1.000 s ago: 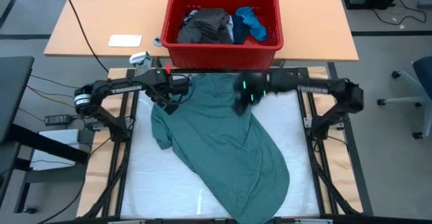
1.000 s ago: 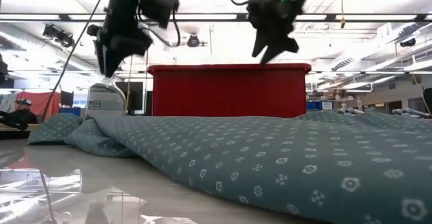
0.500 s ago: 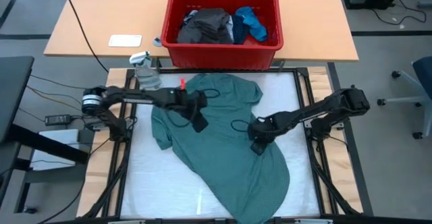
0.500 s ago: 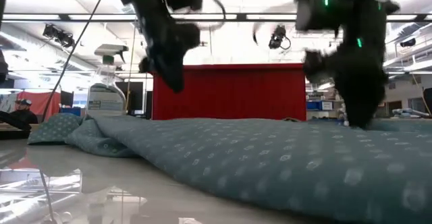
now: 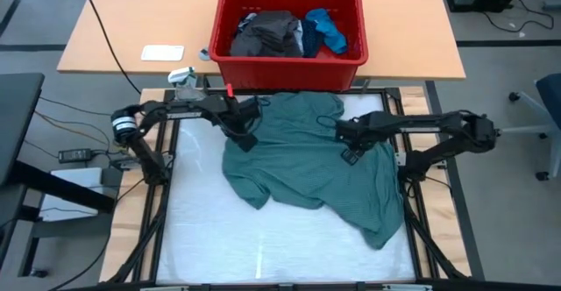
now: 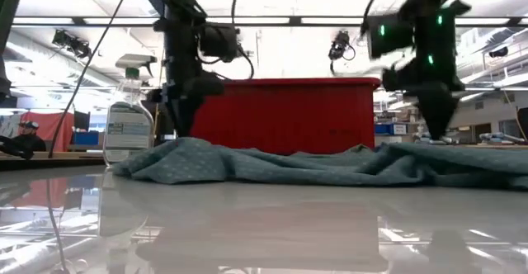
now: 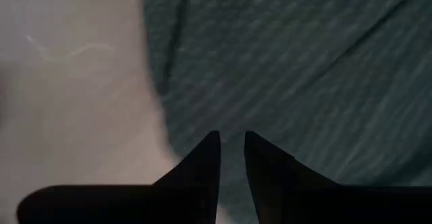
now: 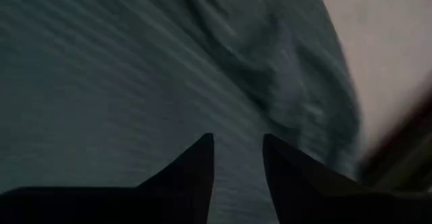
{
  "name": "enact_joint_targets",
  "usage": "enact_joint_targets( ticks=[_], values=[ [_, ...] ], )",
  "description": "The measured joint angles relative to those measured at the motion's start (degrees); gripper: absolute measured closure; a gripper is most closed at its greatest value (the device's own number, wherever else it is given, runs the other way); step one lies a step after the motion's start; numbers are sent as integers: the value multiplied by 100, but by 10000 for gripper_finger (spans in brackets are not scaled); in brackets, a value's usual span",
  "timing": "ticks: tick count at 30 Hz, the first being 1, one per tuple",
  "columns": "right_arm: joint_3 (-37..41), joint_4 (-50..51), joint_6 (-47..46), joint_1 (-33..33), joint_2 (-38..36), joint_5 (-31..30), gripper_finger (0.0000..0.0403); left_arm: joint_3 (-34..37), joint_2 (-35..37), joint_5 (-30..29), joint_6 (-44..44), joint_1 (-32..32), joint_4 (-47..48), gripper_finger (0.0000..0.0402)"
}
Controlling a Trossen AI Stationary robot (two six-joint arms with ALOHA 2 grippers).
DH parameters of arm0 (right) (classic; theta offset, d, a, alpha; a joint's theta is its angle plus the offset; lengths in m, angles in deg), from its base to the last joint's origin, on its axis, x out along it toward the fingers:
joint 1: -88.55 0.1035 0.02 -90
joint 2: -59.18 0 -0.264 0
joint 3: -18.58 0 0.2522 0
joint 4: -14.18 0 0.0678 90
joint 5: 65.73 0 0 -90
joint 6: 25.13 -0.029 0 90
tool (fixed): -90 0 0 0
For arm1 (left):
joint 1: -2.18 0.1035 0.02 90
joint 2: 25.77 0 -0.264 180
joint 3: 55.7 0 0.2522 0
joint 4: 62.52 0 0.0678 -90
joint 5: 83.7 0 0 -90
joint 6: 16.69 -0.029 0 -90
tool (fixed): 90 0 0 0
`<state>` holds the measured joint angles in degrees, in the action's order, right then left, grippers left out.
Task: Fold laundry
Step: Fold the green shirt
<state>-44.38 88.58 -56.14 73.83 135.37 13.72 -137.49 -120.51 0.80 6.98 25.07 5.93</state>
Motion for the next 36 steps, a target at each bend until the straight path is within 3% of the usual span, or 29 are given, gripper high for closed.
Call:
enact_joint_targets(
  ticks=[4,8,11,17,19,22,27,32,36],
  values=[
    [-107,-526,-636,537,-560,683,268,0,505,62,-603,-336,178,331],
    [-69,-1238,-1365,1357,-862,869,268,60,948,716,-725,-1131,-36,331],
    [10,-1754,-1754,2021,-837,720,269,338,971,1121,-535,-1949,-268,328],
    [173,-3056,-1678,2978,-249,211,269,1190,960,945,-904,-3275,-1511,289],
    [175,-3574,-1413,3104,137,128,269,1449,960,617,-877,-3540,-1992,269],
    [183,-4066,-1292,3112,768,-46,271,1763,962,-146,-589,-3672,-2422,241],
    [183,-5016,-1338,3072,1643,245,287,2201,918,-234,-636,-3589,-3223,232],
    [175,-5205,-1770,3133,2230,864,320,2437,599,358,-326,-3615,-3860,266],
    [95,-5468,-2067,3434,2391,1832,360,2365,274,1530,142,-3833,-3719,317]
  ],
)
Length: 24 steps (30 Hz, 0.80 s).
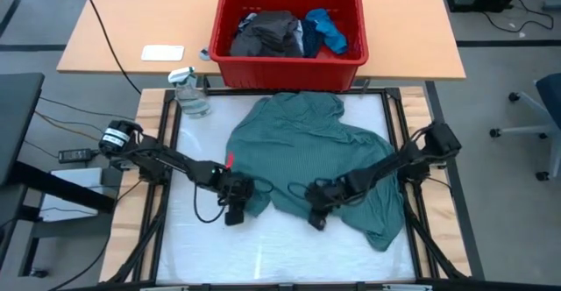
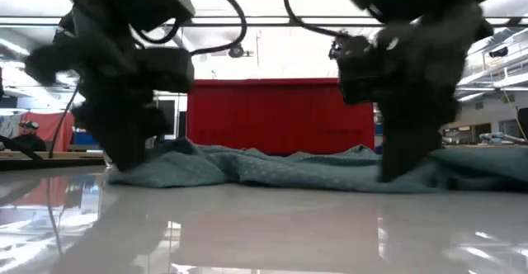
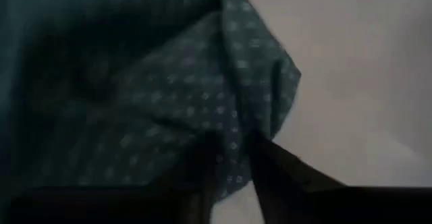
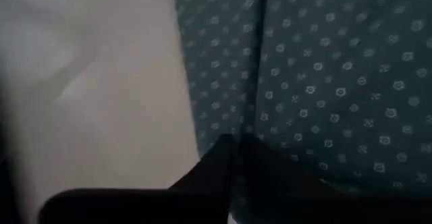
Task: Fold laundry
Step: Fold the green shirt
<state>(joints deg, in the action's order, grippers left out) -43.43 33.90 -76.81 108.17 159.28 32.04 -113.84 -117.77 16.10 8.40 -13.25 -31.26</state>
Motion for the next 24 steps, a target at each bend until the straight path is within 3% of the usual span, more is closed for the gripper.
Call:
enact_joint_targets(
  ticks=[4,8,12,15,20,24],
  values=[
    [-249,-270,-105,581,-215,1005,395,-263,-22,1542,638,-525,897,388],
    [-426,-223,-110,1041,-713,553,383,-930,363,1753,909,-1221,1437,393],
    [-428,17,-491,1149,-1185,-243,369,-1584,648,1305,815,-1642,1831,394],
    [-422,665,-871,1115,-1373,-884,373,-1996,807,829,414,-1596,1974,394],
    [-419,2001,-1880,792,-1389,-1904,389,-2365,821,88,-524,-932,2406,392],
    [-410,2408,-2165,377,-971,-1869,397,-2371,817,224,-919,-310,2642,383]
  ],
)
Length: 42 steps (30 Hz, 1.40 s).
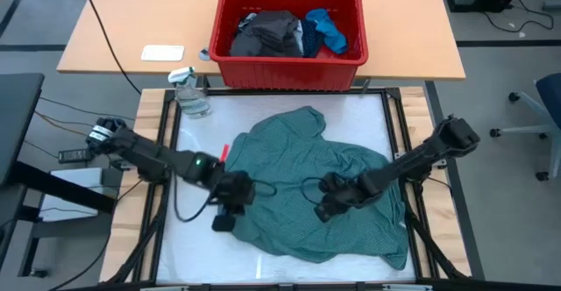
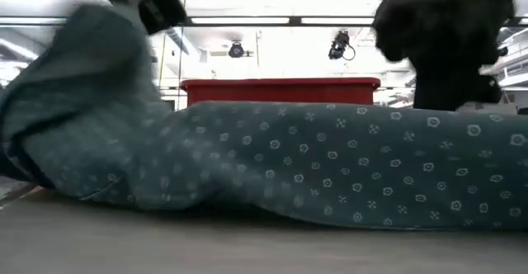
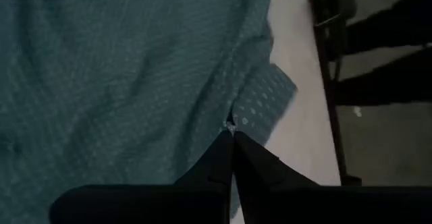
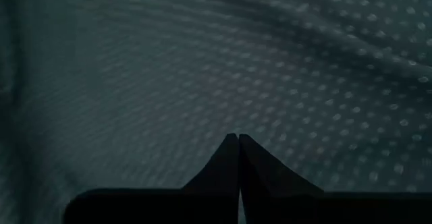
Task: Fold laundry
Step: Fold the green shirt
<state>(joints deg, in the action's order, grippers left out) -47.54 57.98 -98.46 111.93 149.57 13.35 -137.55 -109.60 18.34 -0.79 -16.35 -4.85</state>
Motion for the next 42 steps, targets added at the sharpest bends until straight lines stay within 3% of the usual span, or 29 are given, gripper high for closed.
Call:
enact_joint_targets(
  ticks=[2,4,6,8,11,14,16,18,25,31,34,37,42],
  values=[
    [-7,43,-68,-179,270,186,397,9,0,588,-33,212,256,378],
    [-4,80,-255,-306,548,369,394,9,0,1551,-48,246,500,375],
    [-7,40,-418,-372,753,609,392,9,0,2323,-23,-12,803,375],
    [-37,-94,-444,-387,890,842,391,9,31,2676,-71,-413,1194,375],
    [-30,-840,74,-307,1037,1600,393,10,245,2208,-378,-874,1651,374],
    [5,-1740,666,-150,1043,2473,393,9,422,803,-518,-865,1776,374],
    [10,-1825,617,-96,816,2488,393,13,514,87,-655,-583,1581,374],
    [-13,-1557,359,-92,524,2177,393,6,545,-191,-877,-184,1221,374],
    [-4,753,-773,-293,-457,639,394,6,-198,-600,-1282,1452,-746,374],
    [0,1931,-152,-1010,-418,482,394,6,-1410,-592,-1285,2419,-1645,374],
    [2,1936,364,-1330,-368,498,394,9,-1961,-584,-893,2814,-1483,374],
    [2,1854,949,-1586,-443,499,394,9,-2320,-580,-293,3202,-754,379],
    [0,1933,1981,-1962,-687,523,394,212,-2215,-968,487,3778,662,394]
  ],
)
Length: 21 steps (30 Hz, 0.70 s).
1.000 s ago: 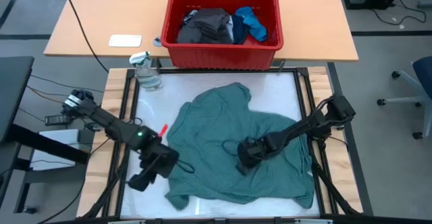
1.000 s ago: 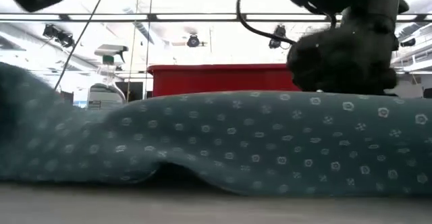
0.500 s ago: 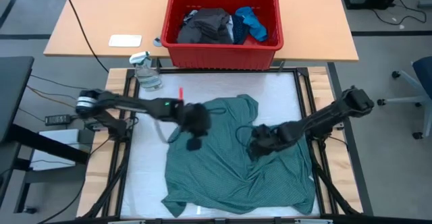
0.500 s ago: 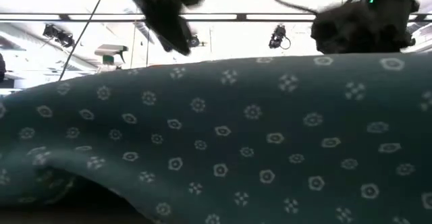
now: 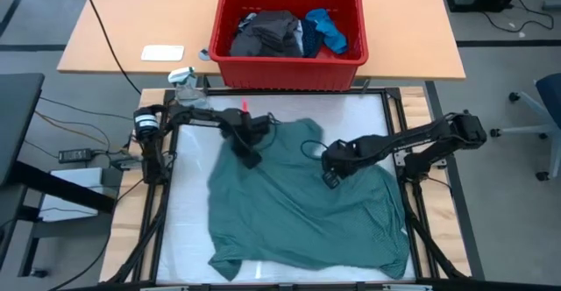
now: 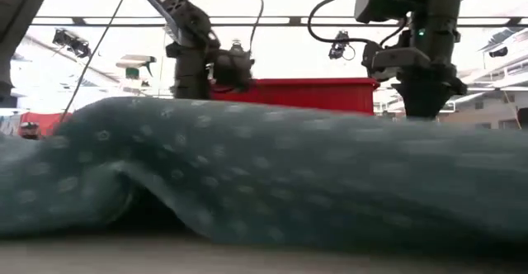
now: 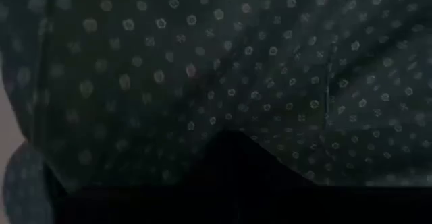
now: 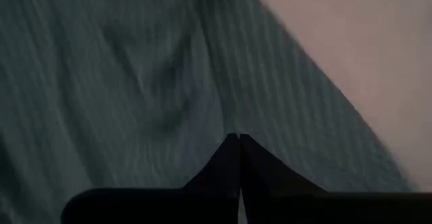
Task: Fold laundry
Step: Fold the green shirt
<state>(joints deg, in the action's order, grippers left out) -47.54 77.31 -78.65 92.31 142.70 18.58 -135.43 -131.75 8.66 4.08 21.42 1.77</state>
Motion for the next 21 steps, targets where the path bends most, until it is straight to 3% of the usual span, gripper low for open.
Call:
enact_joint_targets(
  ticks=[3,6,12,16,21],
  values=[
    [0,115,467,-161,-143,58,394,572,555,-94,494,203,263,397],
    [65,136,818,-263,-216,-137,394,1119,1380,228,1098,230,518,398],
    [877,-690,1460,-788,-211,-140,394,1495,2826,778,2188,-275,535,399],
    [1557,-919,1814,-1777,-213,-97,399,1418,3228,458,2044,-359,-422,399],
    [1742,-612,1725,-3077,-392,-479,399,1413,3103,-15,1306,-60,-1276,399]
  ],
)
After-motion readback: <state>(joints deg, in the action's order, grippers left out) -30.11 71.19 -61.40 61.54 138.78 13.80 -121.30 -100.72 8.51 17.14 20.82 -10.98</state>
